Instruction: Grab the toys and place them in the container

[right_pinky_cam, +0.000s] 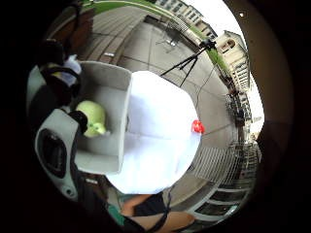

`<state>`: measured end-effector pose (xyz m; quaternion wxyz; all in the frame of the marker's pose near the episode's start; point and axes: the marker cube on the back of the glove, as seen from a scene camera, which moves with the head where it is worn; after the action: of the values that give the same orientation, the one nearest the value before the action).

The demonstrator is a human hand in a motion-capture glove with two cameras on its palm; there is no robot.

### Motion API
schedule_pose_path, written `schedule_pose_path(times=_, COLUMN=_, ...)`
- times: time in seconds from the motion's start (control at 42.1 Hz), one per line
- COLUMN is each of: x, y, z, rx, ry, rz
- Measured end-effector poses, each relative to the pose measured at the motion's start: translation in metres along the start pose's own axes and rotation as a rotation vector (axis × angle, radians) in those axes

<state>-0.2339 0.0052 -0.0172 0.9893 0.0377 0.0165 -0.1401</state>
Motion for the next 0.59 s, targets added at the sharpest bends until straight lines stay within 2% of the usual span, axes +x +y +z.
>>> schedule_pose_path(times=0.19, x=0.017, y=-0.008, z=0.029, rx=-0.176, ry=-0.050, rz=-0.040)
schedule_pose_path(times=0.404, x=0.053, y=0.007, z=0.009, rx=-0.054, ry=0.009, rz=-0.054)
schedule_pose_path(times=0.594, x=0.113, y=0.019, z=0.000, rx=-0.028, ry=0.073, rz=-0.017)
